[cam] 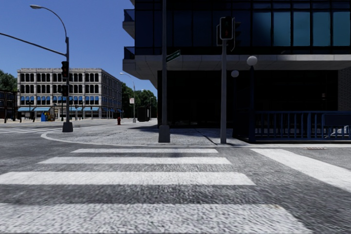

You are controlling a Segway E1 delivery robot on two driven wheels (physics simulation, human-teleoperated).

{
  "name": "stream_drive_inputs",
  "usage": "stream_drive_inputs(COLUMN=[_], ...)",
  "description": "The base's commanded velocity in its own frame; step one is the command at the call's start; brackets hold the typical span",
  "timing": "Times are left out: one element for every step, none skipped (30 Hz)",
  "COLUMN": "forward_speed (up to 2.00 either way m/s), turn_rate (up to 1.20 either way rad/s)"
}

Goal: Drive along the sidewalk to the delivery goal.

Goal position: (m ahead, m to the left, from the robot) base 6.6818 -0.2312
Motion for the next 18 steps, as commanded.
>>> stream_drive_inputs(forward_speed=[1.61,1.61,1.61,1.61,1.61,1.61,1.61,1.61,1.61,1.61,1.61,1.61,1.61,1.61,1.61,1.61,1.61,1.61], turn_rate=[0.00,0.00,0.00,0.00,0.00,0.00,0.00,0.00,0.00,0.00,-0.47,-0.75,-0.82,-0.82,-0.02,0.00,0.00,0.00])
